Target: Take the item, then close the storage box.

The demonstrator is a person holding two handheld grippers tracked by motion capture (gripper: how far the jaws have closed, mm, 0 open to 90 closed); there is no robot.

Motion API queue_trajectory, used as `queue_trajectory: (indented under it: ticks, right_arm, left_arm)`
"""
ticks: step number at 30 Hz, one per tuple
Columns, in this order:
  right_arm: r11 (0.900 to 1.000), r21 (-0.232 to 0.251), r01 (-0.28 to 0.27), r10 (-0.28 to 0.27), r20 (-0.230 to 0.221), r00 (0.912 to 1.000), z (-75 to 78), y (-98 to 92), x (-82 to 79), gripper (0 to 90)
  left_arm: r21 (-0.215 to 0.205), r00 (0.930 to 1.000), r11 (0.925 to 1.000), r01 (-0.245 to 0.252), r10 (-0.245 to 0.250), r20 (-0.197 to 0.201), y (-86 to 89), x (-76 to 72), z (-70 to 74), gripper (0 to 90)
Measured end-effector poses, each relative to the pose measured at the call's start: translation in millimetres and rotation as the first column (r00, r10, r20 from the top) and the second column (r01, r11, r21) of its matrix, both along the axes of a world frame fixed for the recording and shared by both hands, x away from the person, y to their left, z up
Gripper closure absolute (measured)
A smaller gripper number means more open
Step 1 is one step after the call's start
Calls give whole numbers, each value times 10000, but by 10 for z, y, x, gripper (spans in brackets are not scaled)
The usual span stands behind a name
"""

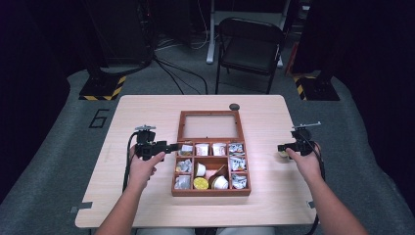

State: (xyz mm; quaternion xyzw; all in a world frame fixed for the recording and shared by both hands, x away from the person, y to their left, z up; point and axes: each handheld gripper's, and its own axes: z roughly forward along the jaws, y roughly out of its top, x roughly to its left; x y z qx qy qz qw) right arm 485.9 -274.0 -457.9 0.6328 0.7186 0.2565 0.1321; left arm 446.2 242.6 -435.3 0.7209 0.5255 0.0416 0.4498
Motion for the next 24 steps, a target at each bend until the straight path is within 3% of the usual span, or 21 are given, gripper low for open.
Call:
queue_trajectory:
  ticks: [6, 7, 12, 24]
  right_arm:
    - [9976, 37, -696, 694, 342, 9970, 106, 189, -47, 338]
    - [9967, 87, -811, 807, 400, 9959, 132, 229, -56, 343]
    - [9886, 105, -1501, 1490, 677, 9865, 227, 414, -75, 348]
    - [9730, 472, -2259, 2213, 865, 9714, 358, 729, -79, 355]
  left_arm:
    - [36, 10000, 10000, 32, -31, -77, -38, 17, -12, 337]
    - [201, 9999, 9997, 133, -133, 33, -41, 25, -16, 338]
    - [231, 9998, 9996, 152, -149, -98, -106, 40, -35, 338]
    - [272, 9995, 9994, 228, -223, -218, -202, 148, -38, 341]
